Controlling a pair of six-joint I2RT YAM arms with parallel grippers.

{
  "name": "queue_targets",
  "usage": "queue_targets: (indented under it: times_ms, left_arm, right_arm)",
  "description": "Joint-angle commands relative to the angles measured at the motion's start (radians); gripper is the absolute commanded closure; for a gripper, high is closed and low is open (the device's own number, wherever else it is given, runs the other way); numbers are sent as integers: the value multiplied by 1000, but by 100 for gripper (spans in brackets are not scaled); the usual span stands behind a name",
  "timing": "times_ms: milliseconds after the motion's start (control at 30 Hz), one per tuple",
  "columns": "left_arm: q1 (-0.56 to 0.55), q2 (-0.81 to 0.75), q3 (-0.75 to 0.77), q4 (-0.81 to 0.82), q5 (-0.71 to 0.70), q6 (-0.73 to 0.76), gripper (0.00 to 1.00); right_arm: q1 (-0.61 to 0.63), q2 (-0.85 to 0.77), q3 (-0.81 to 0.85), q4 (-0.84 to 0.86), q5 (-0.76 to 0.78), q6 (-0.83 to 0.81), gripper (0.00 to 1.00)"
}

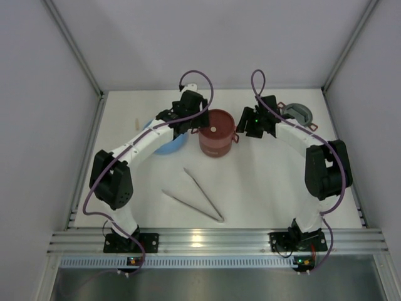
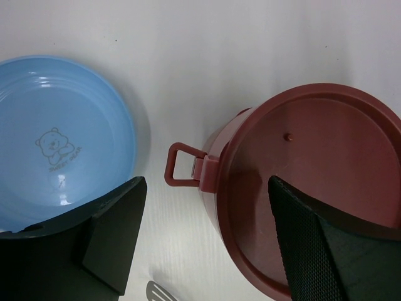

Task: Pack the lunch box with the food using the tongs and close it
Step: Close the fastener on the packing box.

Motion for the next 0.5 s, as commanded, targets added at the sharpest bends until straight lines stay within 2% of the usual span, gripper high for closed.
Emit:
queue_targets:
  times_ms: [0,467]
  left_arm:
    - [-3,10,69,-17,-3,19,16]
    - [-13,104,171,-61,0,36,16]
  right_arm:
    - [14,-48,-13,5,14,-10,43]
    - [34,-40,-48,21,-5,-13,44]
